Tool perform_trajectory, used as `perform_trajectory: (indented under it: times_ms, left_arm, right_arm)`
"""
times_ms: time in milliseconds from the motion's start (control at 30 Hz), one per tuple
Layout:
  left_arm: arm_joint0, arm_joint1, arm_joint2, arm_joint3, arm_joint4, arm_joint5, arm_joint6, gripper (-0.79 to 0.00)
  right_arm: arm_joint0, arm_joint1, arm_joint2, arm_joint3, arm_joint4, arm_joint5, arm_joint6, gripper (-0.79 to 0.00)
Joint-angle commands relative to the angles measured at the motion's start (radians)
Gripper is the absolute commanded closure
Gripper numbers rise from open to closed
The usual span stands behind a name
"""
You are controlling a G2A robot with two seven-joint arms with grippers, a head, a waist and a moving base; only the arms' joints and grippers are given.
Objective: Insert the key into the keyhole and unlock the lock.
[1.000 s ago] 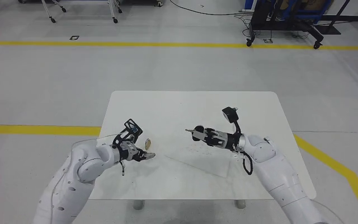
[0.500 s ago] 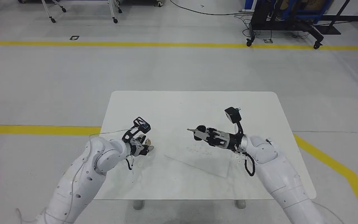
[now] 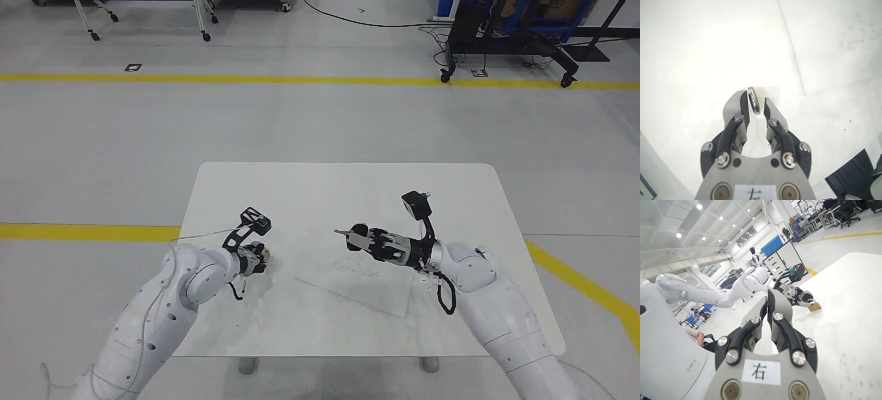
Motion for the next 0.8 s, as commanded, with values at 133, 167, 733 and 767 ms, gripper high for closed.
perform_trajectory:
  times_ms: [133, 167, 733, 767]
  left_arm:
    - [-0.001, -0.002, 0.001, 0.003, 0.002, 0.002, 0.002, 0.000]
    - [-0.002, -0.003, 0.001, 0.004, 0.006, 0.005, 0.000, 0.000]
    - [0.033, -0.011, -0.047, -0.037, -0.071, 0.028, 0.159, 0.000]
    - [0.044, -0.009, -0.070, -0.048, -0.109, -0.001, 0.192, 0.000]
  right_arm:
    - [0.000, 0.000, 0.000, 0.000, 0.000, 0.000, 0.000, 0.000]
    - [0.000, 0.000, 0.000, 0.000, 0.000, 0.000, 0.000, 0.000]
    - [0.000, 0.000, 0.000, 0.000, 0.000, 0.000, 0.000, 0.000]
    - [0.000, 0.000, 0.000, 0.000, 0.000, 0.000, 0.000, 0.000]
